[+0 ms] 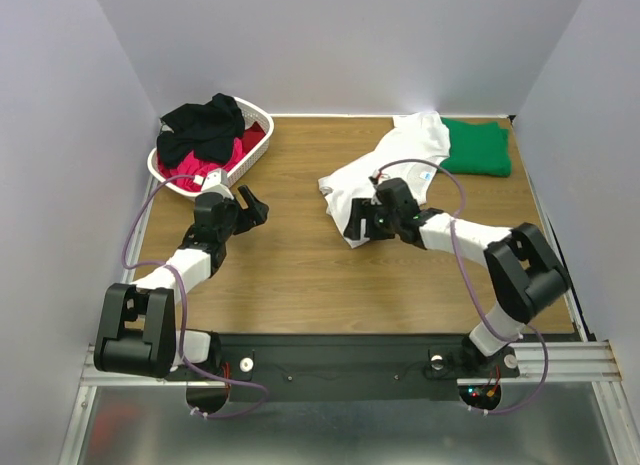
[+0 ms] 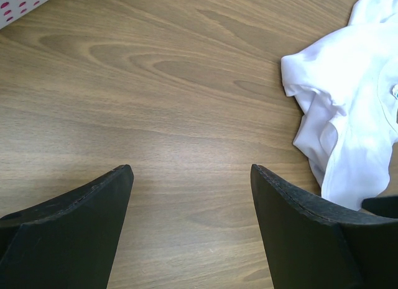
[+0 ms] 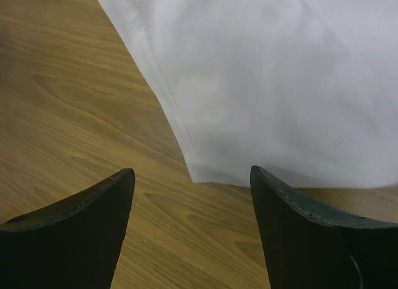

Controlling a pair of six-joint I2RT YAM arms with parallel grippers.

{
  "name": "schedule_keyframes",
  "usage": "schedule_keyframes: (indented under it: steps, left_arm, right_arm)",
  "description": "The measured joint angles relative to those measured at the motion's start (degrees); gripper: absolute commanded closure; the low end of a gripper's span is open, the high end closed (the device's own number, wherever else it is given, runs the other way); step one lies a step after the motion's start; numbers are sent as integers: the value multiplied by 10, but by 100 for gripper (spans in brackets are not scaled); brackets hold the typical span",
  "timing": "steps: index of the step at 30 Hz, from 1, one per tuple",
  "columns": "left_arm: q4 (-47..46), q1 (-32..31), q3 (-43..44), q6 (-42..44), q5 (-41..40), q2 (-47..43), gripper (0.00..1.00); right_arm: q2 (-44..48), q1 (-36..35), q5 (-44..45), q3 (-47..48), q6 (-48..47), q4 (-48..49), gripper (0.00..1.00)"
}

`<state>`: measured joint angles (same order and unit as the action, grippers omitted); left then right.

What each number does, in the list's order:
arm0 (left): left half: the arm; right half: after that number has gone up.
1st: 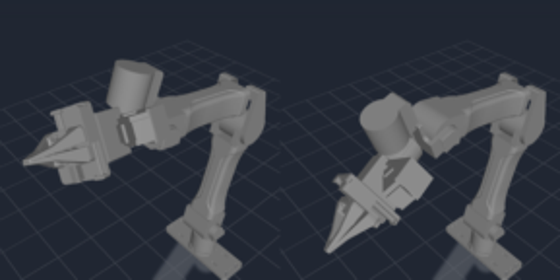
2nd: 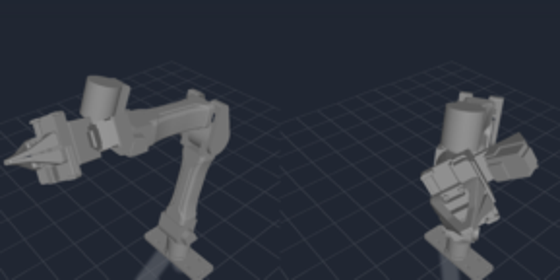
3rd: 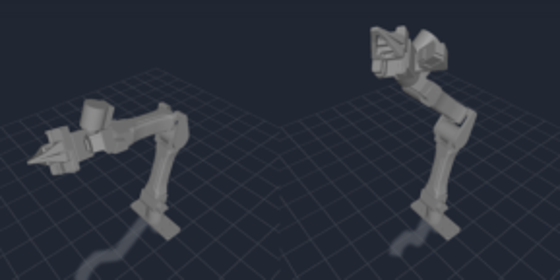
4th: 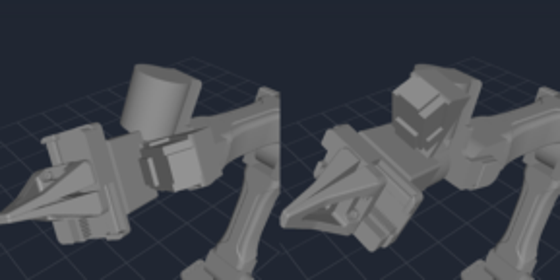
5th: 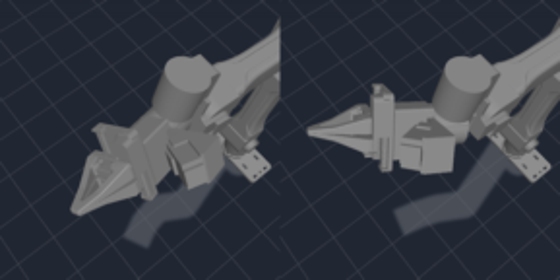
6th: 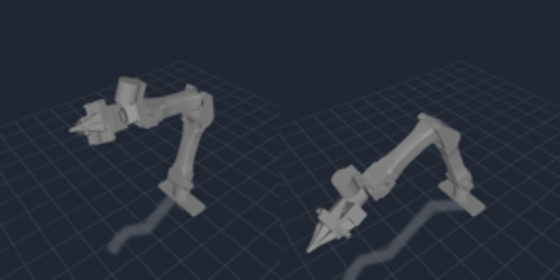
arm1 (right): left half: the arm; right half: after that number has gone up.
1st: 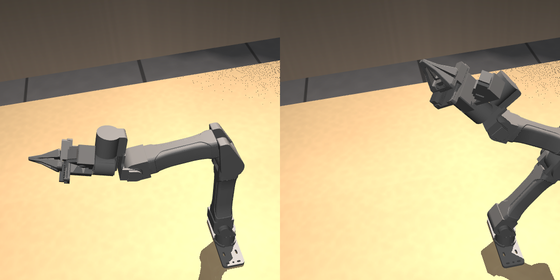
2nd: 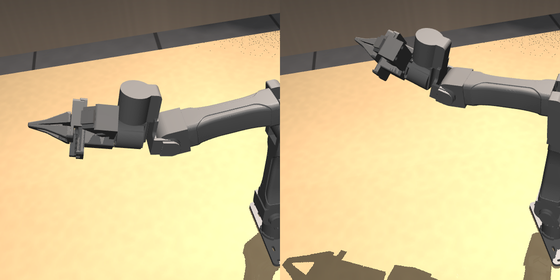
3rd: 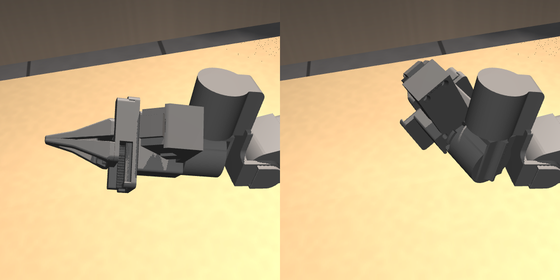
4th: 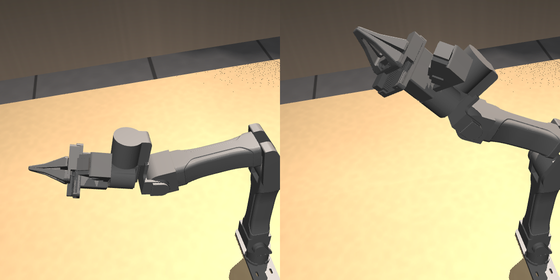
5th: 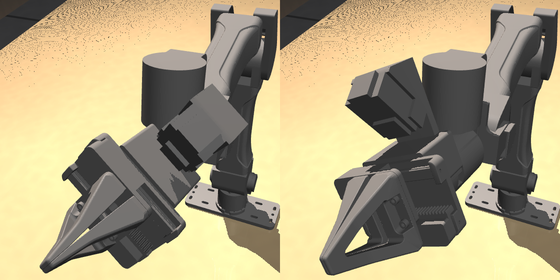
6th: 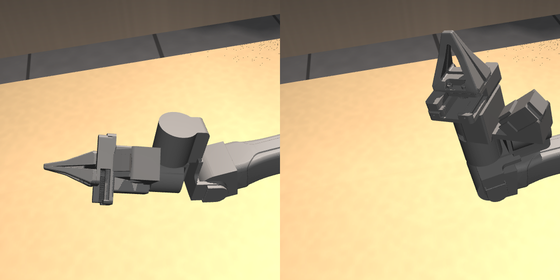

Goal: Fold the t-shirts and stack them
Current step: Flatten the tshirt out

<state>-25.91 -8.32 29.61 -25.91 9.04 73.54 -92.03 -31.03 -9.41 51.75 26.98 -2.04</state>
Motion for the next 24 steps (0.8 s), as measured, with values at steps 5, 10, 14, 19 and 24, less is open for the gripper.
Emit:
schedule_keyframes:
  steps: [5, 10, 14, 19, 24]
  left_arm:
    - [0, 0, 0, 0, 0, 2, 12]
    - [0, 0, 0, 1, 0, 6, 12]
    - [0, 0, 0, 2, 0, 6, 12]
    - [0, 0, 0, 2, 0, 6, 12]
    - [0, 0, 0, 2, 2, 6, 12]
  right_arm:
    - [-59, -40, 13, 40, -12, 4, 12]
    - [-92, -66, 47, 79, -23, 15, 13]
    - [-104, -77, 75, 80, -24, 14, 17]
    - [-102, -89, 114, 64, -23, 12, 20]
    - [-87, -96, 148, 46, -21, 6, 25]
